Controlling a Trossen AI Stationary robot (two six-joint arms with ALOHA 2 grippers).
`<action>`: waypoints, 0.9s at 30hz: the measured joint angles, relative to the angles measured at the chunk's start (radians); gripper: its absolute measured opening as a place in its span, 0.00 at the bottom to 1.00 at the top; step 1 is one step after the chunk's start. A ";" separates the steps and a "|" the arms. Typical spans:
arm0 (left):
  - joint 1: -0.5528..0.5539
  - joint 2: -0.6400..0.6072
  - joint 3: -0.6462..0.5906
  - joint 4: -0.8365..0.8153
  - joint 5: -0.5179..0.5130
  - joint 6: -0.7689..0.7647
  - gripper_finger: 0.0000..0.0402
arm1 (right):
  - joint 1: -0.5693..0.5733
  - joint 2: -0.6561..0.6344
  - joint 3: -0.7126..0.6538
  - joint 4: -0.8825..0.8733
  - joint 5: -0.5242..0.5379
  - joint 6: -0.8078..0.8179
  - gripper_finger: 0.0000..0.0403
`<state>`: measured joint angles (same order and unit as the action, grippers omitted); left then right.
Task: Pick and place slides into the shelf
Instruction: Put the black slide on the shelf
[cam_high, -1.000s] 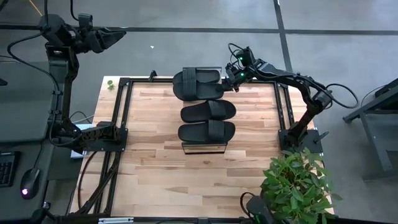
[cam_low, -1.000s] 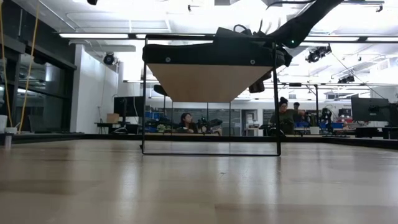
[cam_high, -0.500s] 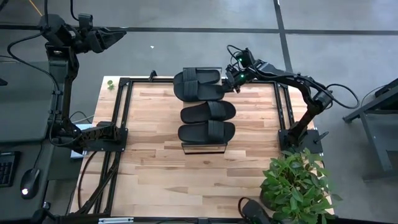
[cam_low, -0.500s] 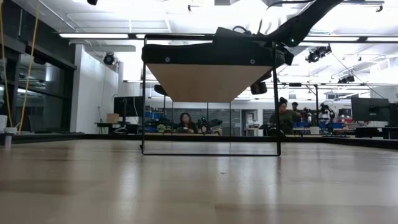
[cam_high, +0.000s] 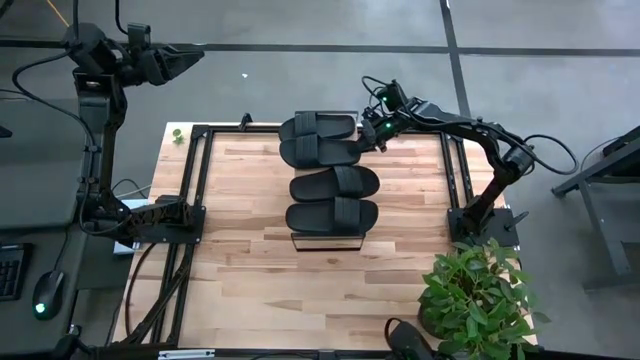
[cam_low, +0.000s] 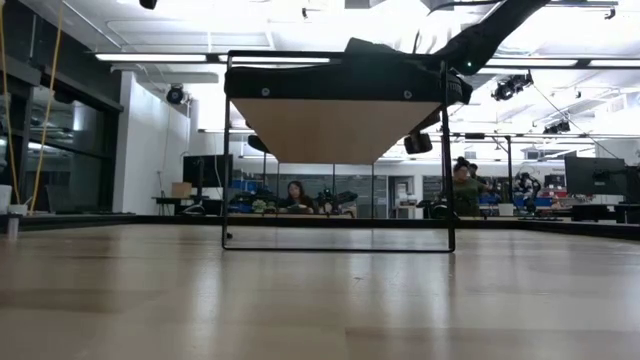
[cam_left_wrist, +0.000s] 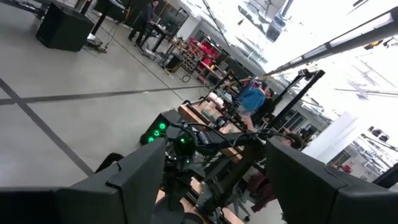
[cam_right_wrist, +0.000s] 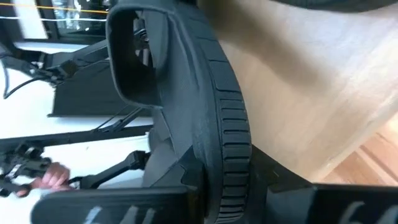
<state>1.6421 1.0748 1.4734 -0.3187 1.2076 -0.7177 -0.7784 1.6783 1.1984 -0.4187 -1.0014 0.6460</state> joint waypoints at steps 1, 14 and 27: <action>0.000 0.000 0.000 0.000 0.000 0.000 0.65 | 0.000 0.000 0.000 -0.001 0.010 0.000 0.10; 0.000 0.000 0.000 0.000 0.000 0.002 0.65 | 0.002 0.002 -0.002 -0.009 0.179 0.011 0.22; 0.000 0.000 0.000 -0.001 0.008 0.007 0.65 | 0.014 0.003 -0.003 0.040 0.186 0.050 0.45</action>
<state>1.6421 1.0748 1.4734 -0.3196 1.2159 -0.7109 -0.7645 1.6810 1.1954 -0.3785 -0.8149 0.6958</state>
